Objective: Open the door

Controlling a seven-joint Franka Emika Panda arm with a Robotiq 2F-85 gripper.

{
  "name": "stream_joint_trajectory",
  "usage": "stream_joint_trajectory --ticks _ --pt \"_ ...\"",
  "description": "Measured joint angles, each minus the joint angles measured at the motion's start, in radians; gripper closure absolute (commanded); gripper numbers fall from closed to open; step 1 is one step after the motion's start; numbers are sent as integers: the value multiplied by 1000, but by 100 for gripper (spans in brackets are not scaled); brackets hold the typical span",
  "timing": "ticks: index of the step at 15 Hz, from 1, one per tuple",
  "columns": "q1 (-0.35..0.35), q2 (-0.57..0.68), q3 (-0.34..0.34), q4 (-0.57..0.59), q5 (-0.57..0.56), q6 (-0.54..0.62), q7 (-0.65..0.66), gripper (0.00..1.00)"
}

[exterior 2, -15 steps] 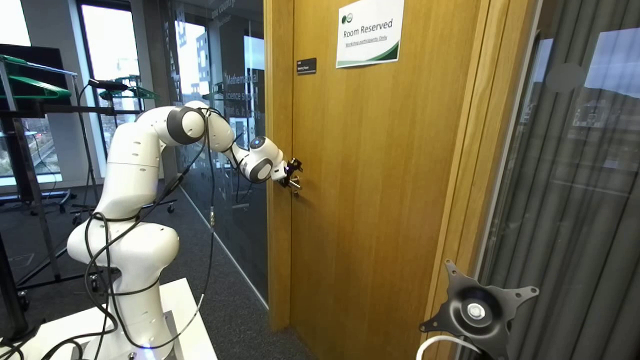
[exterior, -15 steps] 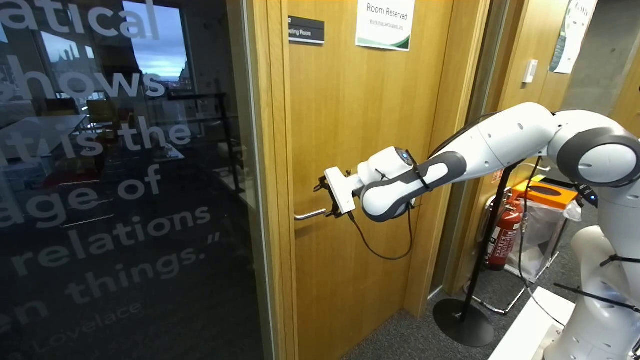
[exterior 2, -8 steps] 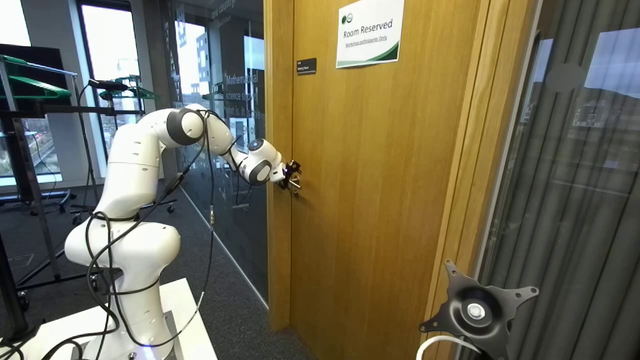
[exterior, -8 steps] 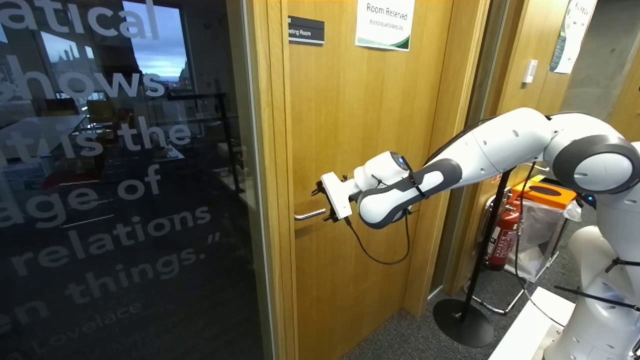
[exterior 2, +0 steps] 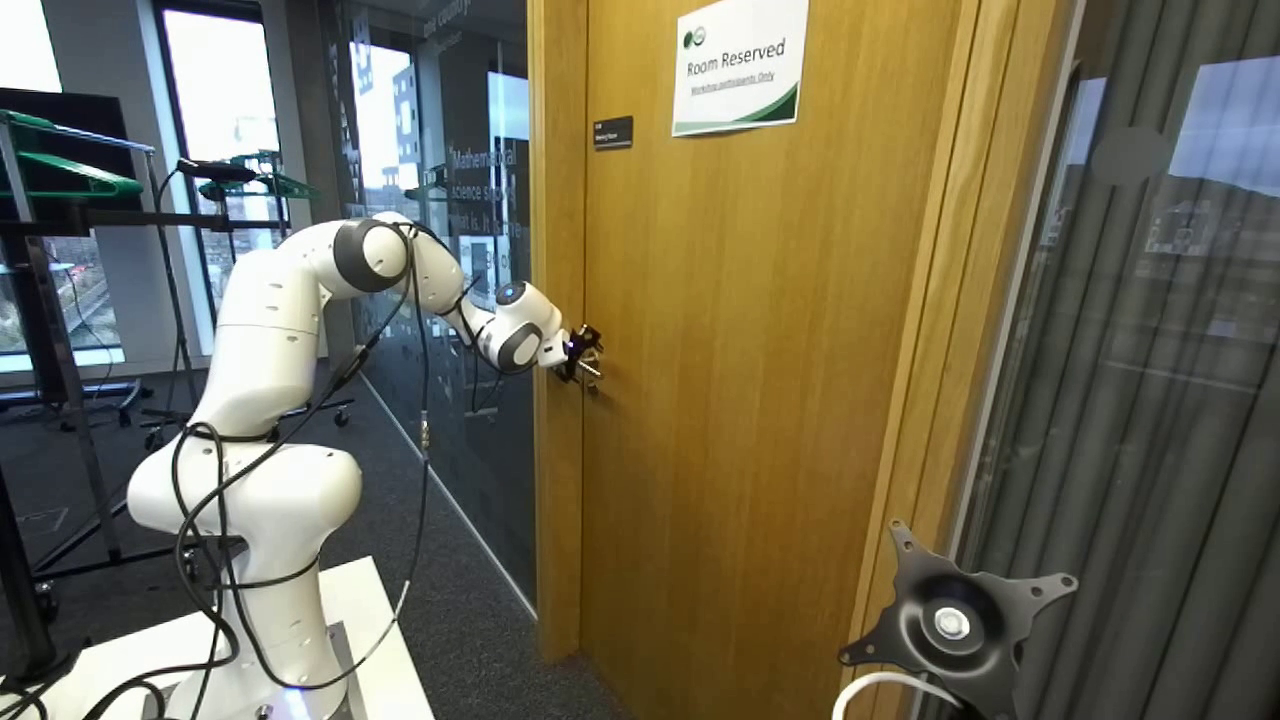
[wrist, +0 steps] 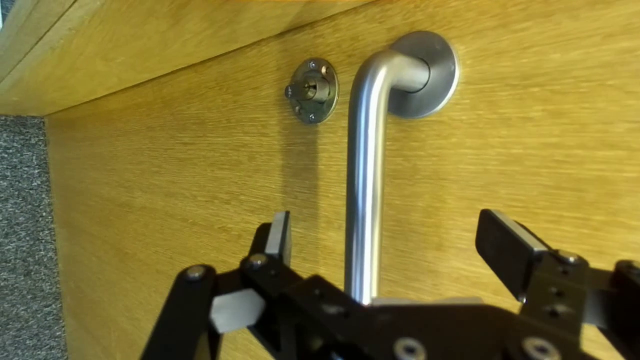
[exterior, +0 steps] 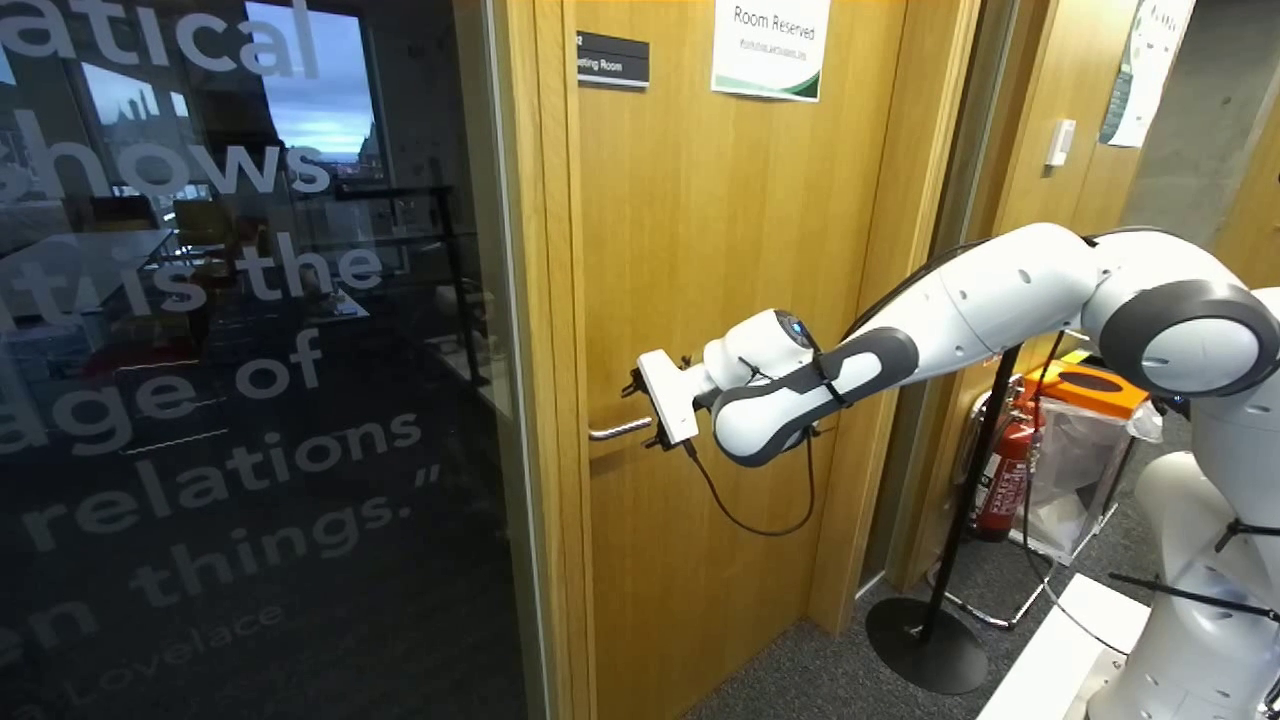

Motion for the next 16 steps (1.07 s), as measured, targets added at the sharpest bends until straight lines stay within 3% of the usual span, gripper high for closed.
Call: stream_joint_trajectory --ticks 1,2,5,6,7,13,14,16 --pt "4 3 -4 0 0 0 5 0" --pt "9 6 -8 1 0 0 11 13" --pt "29 21 -25 8 0 0 30 22" --pt "36 25 -30 10 0 0 38 30" --pt "41 27 -33 11 0 0 43 47" --pt "74 43 -62 19 0 0 53 93" --pt "77 44 -65 21 0 0 54 99" --pt "80 45 -69 23 1 -1 54 95"
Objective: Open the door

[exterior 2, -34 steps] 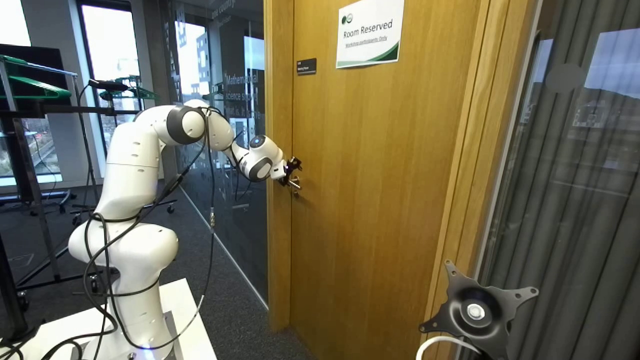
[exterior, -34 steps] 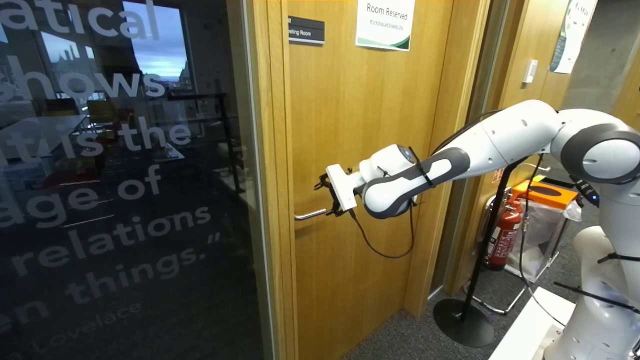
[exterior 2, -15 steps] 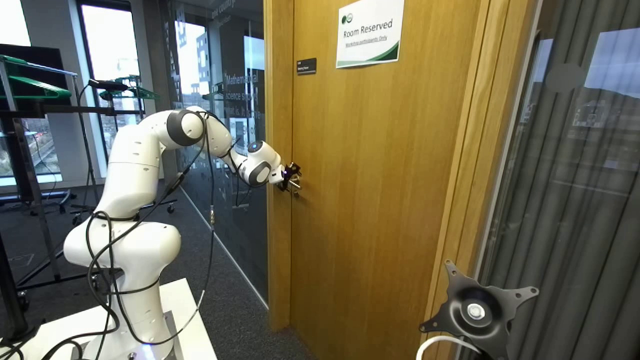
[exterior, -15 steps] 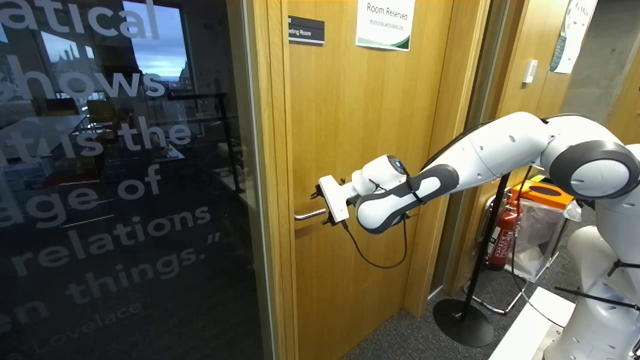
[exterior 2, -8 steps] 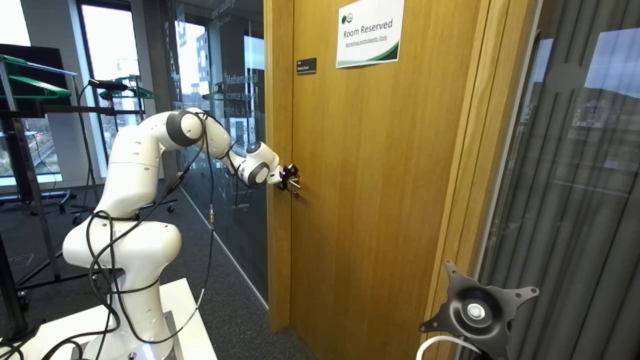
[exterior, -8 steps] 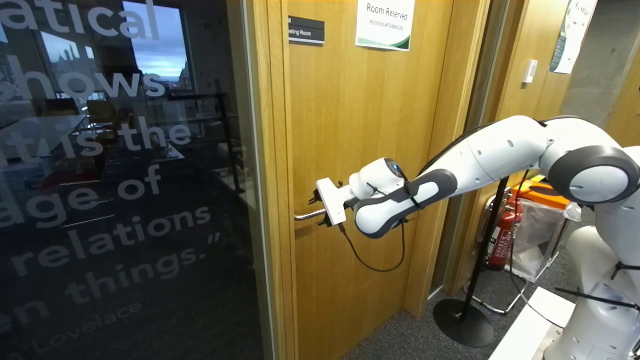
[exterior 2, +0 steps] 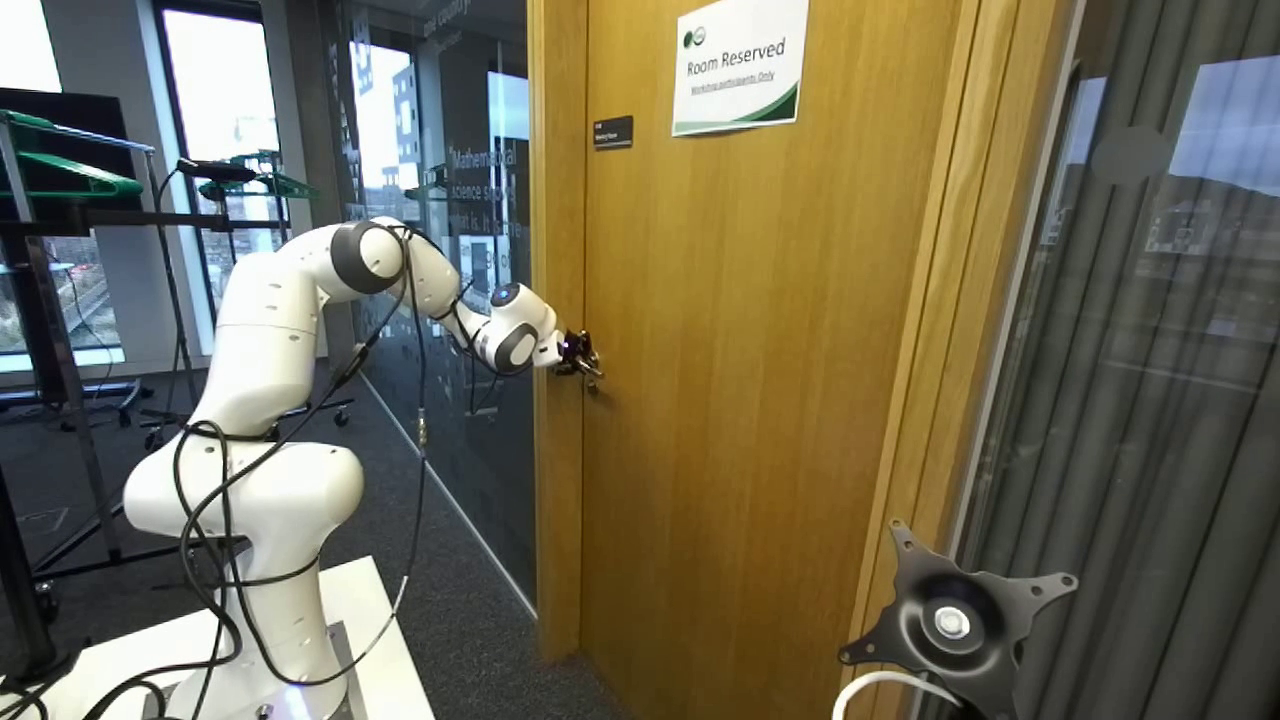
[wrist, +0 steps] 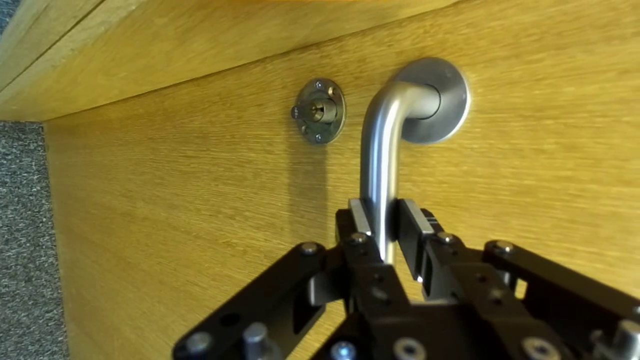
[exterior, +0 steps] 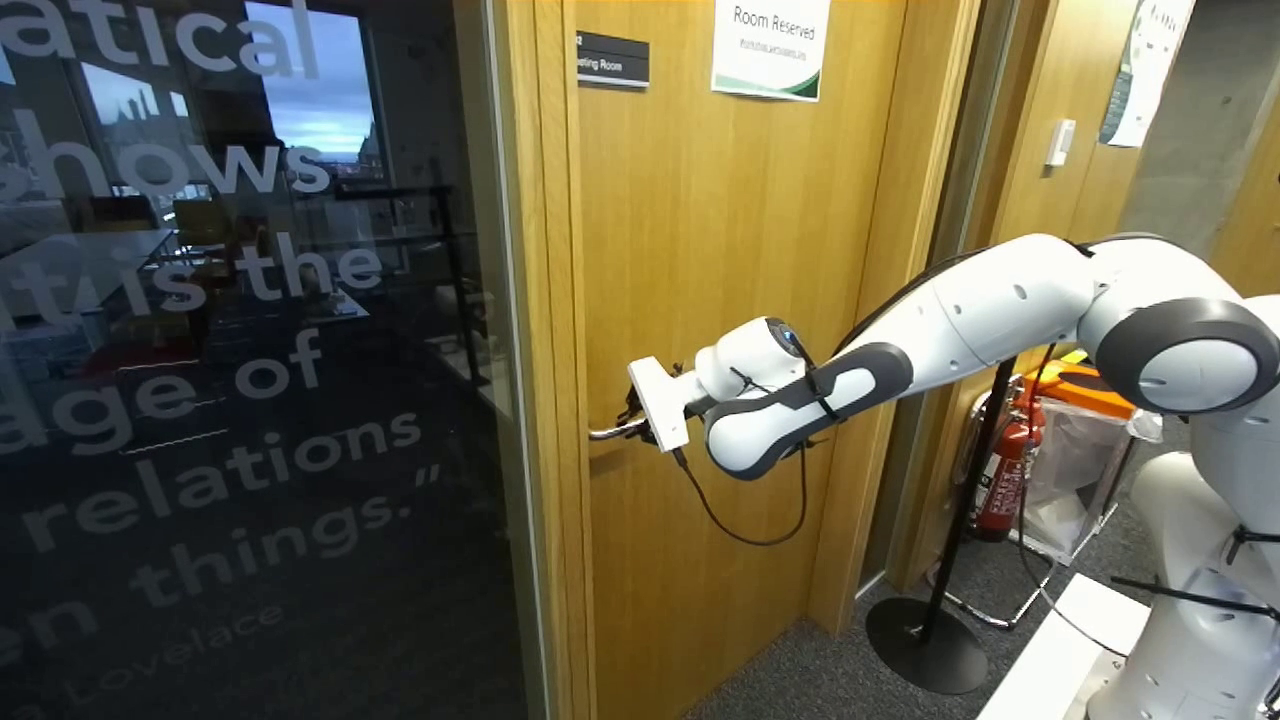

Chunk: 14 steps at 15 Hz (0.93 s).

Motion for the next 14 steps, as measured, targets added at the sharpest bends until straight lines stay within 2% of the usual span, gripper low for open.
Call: stream_joint_trajectory --ticks 9,14 --pt "-2 -1 5 1 17 -1 1 95" --pt "-94 -26 105 1 20 -2 -4 95"
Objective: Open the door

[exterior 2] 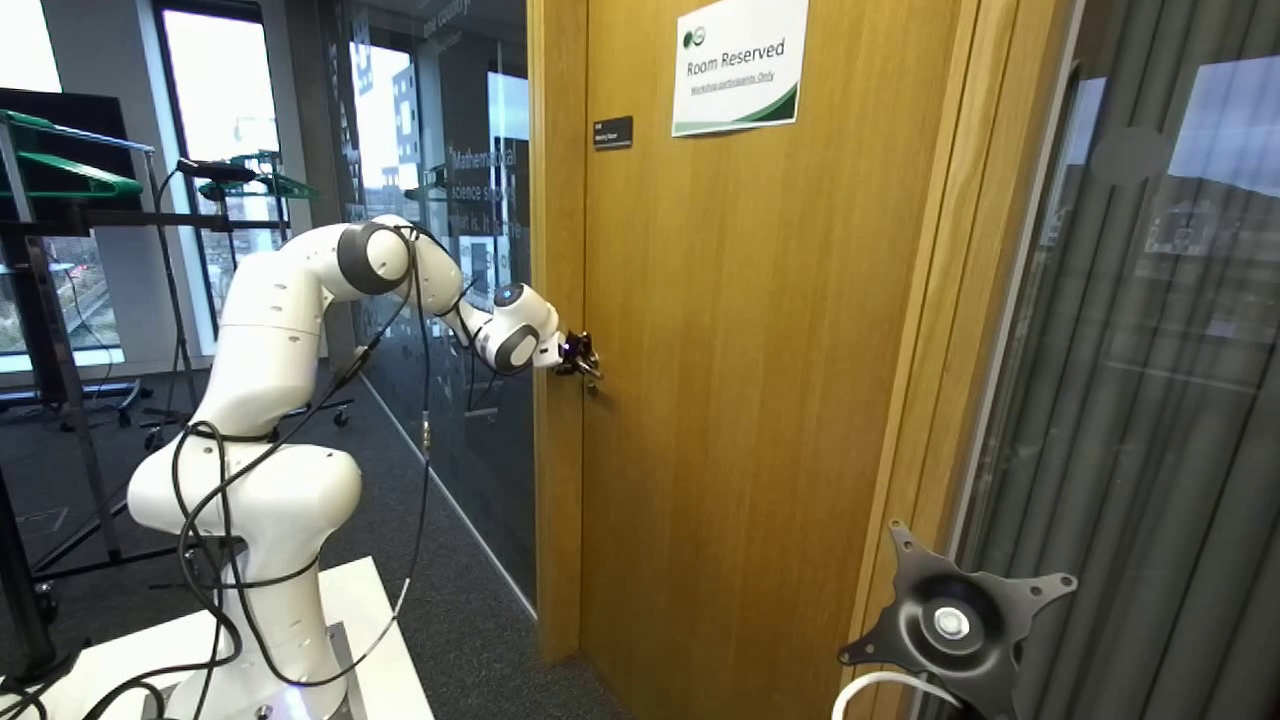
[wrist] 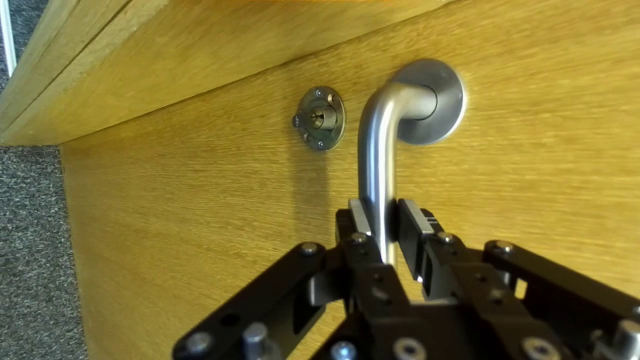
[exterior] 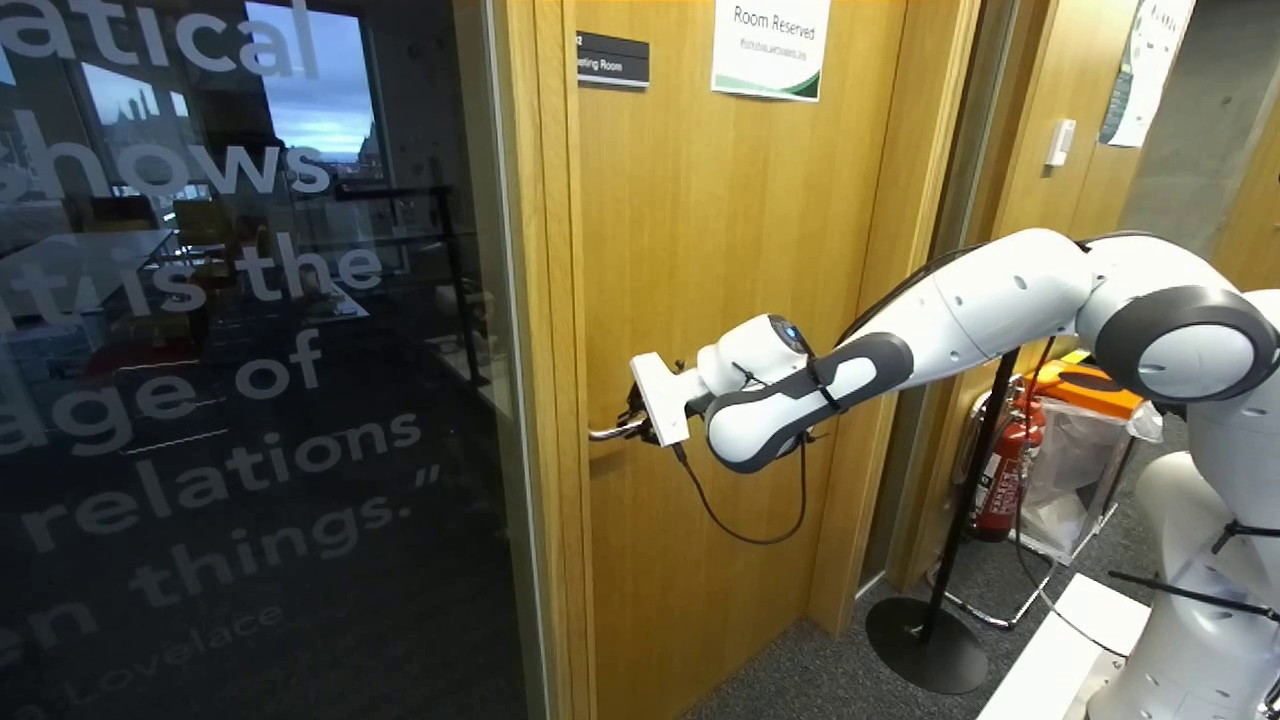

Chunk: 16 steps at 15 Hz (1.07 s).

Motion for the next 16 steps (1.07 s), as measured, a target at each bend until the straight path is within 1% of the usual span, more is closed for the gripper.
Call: stream_joint_trajectory --ticks 6,7,9,14,16 --pt "-151 -28 161 0 0 -2 -13 95" --pt "-164 -29 175 0 0 -2 -17 95" --pt "-158 -27 165 0 -12 -2 -19 95" --pt "-42 -4 37 0 -43 -2 -14 95" --pt "-18 1 12 0 -42 -2 -8 95"
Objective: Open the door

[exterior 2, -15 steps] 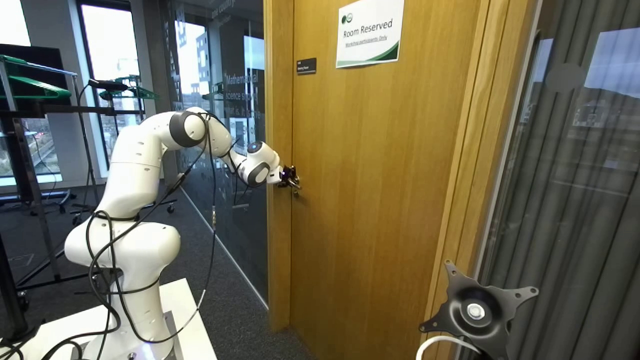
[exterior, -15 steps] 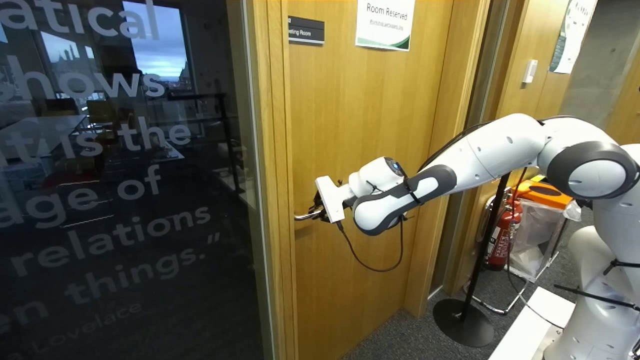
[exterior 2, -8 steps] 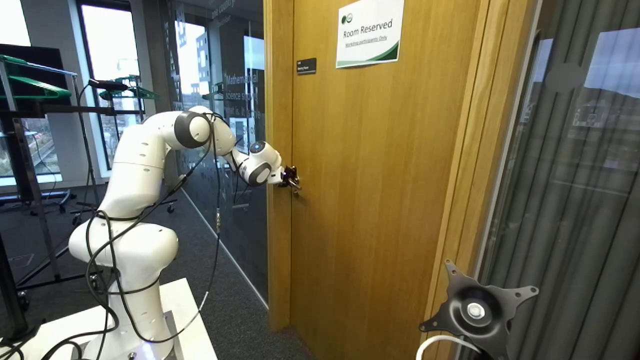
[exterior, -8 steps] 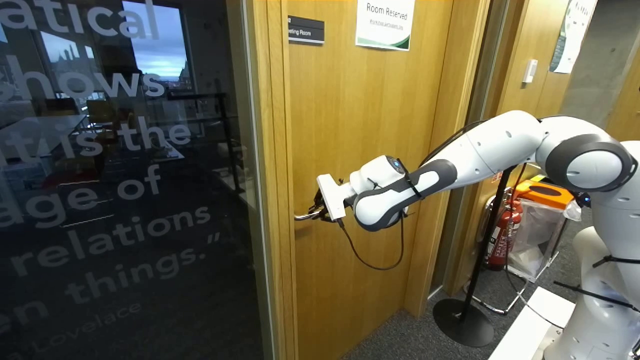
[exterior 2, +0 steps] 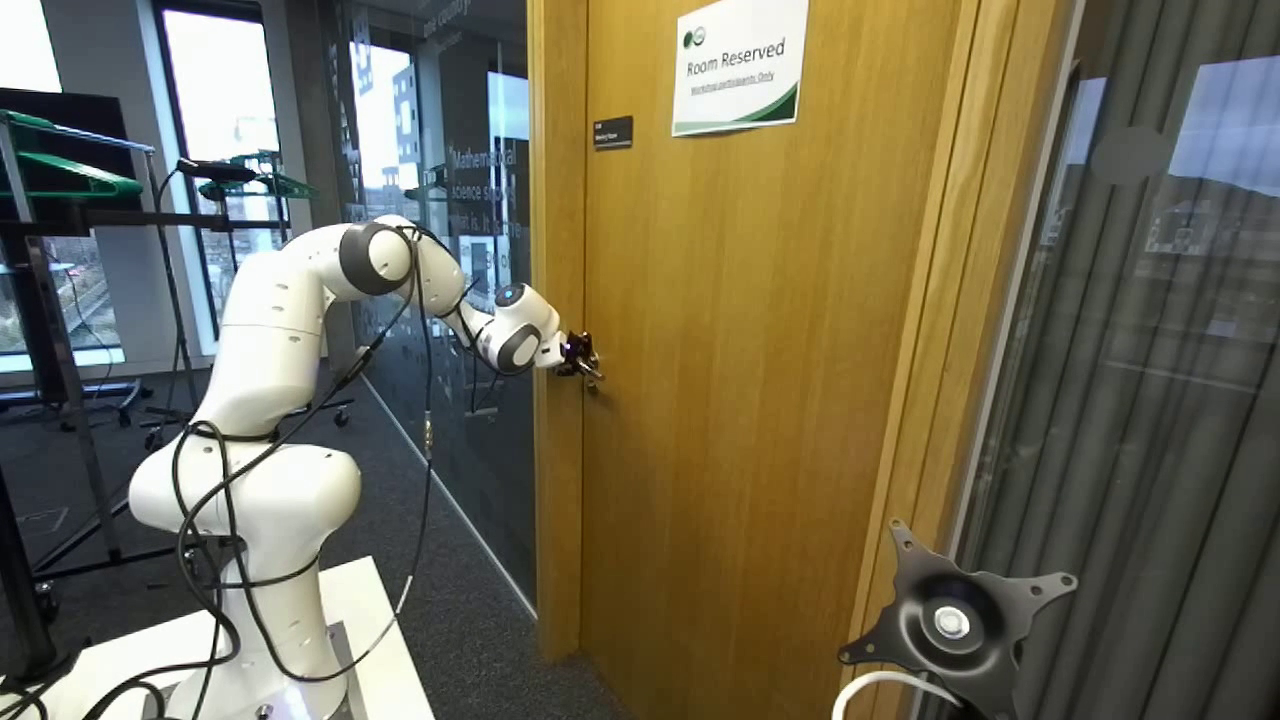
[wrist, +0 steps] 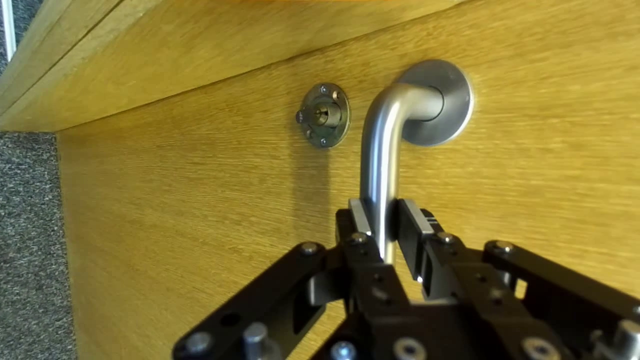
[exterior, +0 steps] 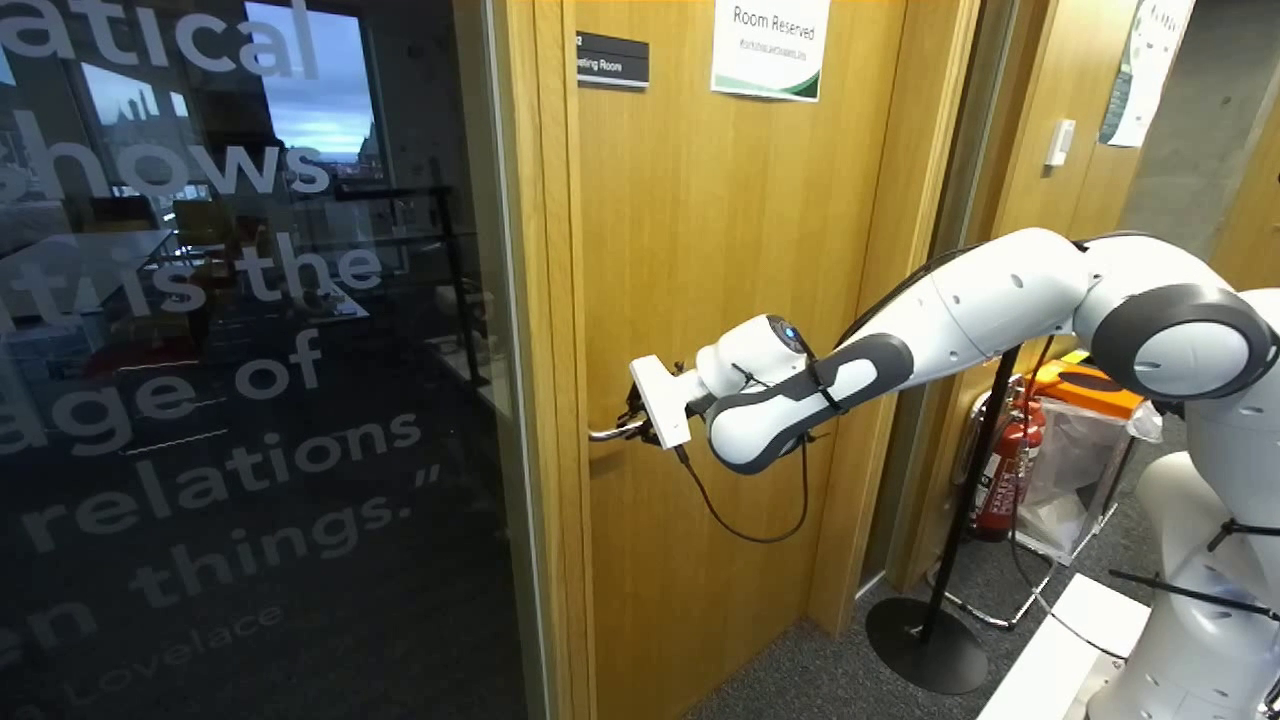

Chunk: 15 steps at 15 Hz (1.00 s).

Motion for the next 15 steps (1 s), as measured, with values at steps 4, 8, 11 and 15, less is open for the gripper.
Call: stream_joint_trajectory --ticks 4,8,11,15 --pt "-20 -4 25 1 14 -1 2 95" --pt "-151 -22 165 4 21 -2 -11 95" --pt "-231 -30 249 5 21 -2 -21 95" --pt "-276 -32 295 6 17 -2 -35 95"
